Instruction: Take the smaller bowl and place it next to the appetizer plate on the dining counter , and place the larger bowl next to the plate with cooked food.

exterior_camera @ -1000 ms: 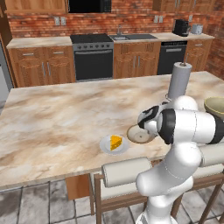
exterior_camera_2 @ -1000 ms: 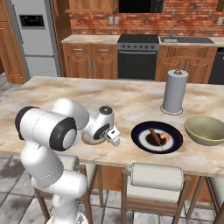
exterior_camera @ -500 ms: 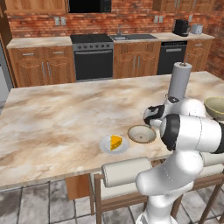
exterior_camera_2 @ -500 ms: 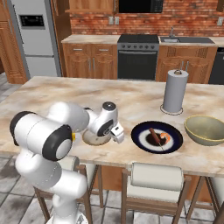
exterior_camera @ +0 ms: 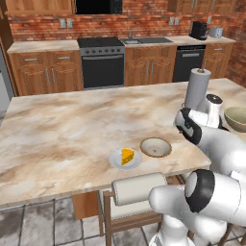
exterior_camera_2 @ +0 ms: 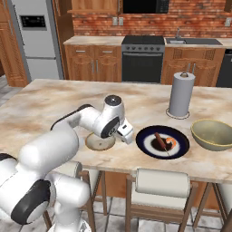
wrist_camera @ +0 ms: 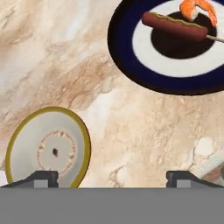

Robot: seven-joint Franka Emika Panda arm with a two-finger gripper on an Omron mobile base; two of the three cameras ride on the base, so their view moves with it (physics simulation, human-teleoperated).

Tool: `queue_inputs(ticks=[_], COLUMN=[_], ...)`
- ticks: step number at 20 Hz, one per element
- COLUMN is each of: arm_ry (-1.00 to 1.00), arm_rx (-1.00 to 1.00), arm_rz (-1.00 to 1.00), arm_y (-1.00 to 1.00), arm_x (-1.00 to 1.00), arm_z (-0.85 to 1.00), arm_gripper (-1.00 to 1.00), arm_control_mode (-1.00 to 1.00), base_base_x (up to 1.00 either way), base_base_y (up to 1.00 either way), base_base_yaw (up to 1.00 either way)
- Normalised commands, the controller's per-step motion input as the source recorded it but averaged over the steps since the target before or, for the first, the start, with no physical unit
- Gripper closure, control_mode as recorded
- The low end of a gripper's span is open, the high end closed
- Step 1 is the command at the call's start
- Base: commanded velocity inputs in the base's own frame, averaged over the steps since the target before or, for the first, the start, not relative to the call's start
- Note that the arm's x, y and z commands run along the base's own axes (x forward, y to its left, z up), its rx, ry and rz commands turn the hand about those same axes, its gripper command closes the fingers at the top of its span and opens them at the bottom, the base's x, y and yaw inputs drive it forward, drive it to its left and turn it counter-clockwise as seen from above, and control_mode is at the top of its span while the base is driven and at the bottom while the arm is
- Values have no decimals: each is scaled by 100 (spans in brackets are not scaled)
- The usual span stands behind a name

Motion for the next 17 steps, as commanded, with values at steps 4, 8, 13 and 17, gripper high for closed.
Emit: queue_inputs(ticks=[4, 8, 13, 17], arm_ry=[-27, -27, -20, -5], arm_rx=[-13, -17, -17, -12], arm_rz=[12, 12, 8, 2], arm_y=[1, 14, 20, 2], arm_x=[-76, -78, -78, -28], arm_z=[100, 100, 100, 100], arm_gripper=[-100, -100, -100, -100], arm_control_mode=[-100, -100, -100, -100], base_base_x=[0, 0, 0, 0], base_base_y=[0, 0, 0, 0], base_base_yaw=[0, 0, 0, 0])
